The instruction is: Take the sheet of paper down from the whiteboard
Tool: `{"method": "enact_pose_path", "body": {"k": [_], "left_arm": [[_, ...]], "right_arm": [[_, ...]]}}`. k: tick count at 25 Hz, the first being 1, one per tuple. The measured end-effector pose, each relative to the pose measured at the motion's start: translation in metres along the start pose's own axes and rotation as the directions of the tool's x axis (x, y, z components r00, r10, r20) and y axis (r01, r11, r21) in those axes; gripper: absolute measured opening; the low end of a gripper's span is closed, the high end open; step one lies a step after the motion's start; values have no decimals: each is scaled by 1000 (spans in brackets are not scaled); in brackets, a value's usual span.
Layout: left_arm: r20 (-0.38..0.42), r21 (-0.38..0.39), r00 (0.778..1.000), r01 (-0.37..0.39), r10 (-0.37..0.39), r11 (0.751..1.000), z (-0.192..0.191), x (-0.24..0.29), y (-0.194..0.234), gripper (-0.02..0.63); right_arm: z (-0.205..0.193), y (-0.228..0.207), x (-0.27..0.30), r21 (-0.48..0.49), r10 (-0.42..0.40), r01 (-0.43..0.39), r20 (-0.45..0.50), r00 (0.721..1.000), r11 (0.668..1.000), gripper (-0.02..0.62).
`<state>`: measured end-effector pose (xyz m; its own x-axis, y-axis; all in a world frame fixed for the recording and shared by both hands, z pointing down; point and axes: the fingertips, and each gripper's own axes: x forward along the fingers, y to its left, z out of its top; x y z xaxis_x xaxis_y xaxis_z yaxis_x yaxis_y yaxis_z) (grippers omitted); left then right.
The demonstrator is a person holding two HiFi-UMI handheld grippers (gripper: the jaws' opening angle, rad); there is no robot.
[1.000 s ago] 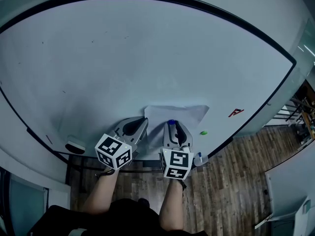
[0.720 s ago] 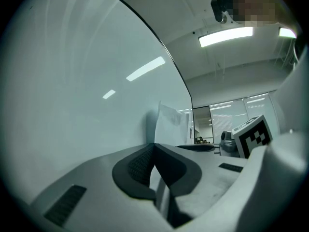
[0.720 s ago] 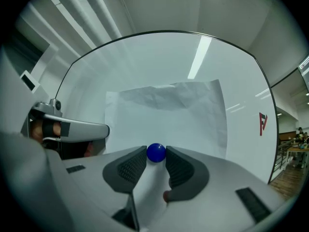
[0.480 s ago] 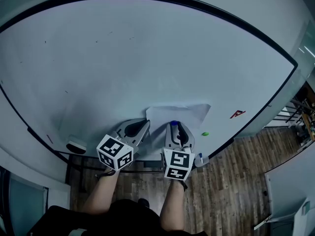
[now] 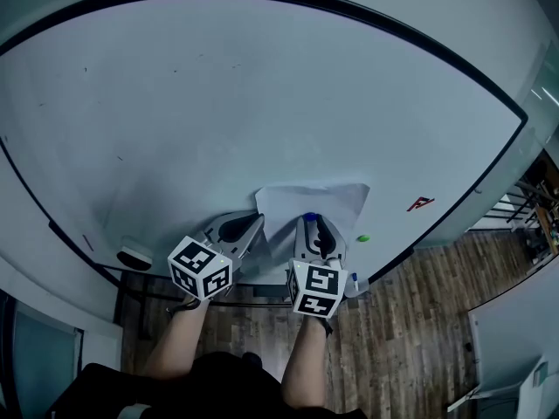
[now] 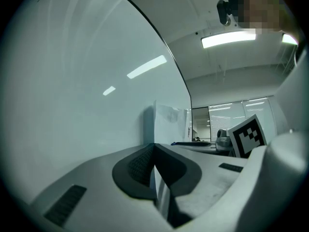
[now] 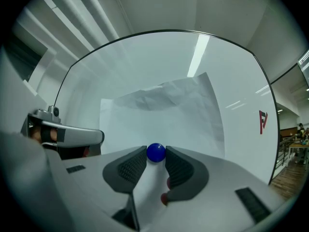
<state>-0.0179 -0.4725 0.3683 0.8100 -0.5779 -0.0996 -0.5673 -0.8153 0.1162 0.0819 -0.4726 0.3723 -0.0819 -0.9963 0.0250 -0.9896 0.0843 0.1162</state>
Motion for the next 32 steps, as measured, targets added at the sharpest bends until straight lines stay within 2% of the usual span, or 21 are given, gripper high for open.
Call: {"method": "enact_pose_path", "body": {"k": [25,32], "left_arm": [[7,-17,995,-100,100,995,1,-26,22,21],[11,-15,992,-127,127,992,3,-36,30,20]], "right_arm": [[-4,1,1,-6,20,-20,5,1000,1000,130],[-5,6,1,24,35,-35,-4,999,999,130]]}}
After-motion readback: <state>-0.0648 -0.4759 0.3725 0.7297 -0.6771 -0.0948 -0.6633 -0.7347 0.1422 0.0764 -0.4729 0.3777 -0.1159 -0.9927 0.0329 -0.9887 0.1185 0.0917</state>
